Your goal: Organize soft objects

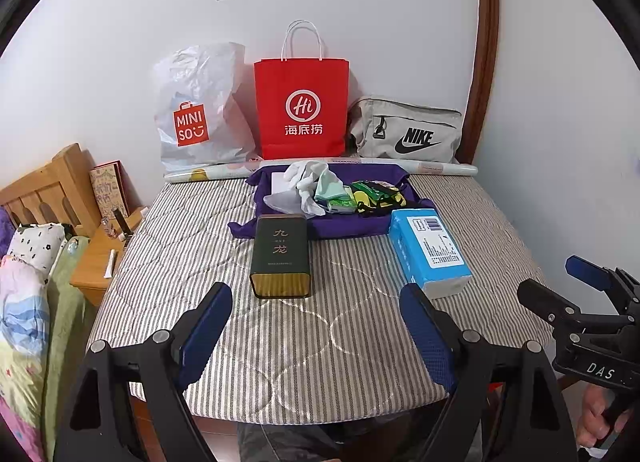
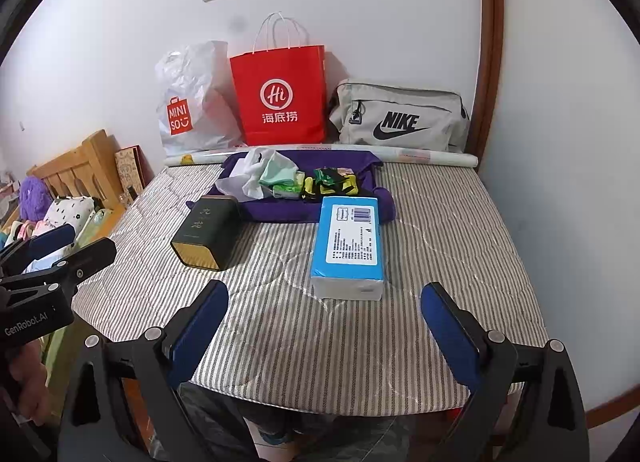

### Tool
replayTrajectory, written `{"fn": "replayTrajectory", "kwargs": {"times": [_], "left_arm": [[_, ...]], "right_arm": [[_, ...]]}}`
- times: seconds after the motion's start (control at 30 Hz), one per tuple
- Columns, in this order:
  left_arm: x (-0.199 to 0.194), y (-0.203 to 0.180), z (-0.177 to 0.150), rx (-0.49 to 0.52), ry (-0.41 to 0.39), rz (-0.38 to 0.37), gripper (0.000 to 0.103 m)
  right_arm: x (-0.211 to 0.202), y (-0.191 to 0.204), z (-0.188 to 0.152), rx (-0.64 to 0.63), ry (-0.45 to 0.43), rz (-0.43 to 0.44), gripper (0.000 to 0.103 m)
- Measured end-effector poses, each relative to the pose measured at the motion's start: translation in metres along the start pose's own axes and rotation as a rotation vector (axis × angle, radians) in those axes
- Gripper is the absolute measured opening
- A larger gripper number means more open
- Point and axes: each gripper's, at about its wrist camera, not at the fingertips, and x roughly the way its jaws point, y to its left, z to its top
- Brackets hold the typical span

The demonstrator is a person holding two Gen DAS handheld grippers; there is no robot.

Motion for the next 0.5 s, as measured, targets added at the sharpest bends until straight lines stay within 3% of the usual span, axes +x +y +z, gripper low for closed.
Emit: {"fn": "replayTrajectory", "kwargs": {"times": [0.5], "left_arm": [[-0.0012, 0.0001, 0.0007, -0.005, -0.001, -0.005, 0.085]], "right_arm": [[-0.0019, -0.0008, 0.0000, 0.001, -0.005, -0.002, 0.096]]}}
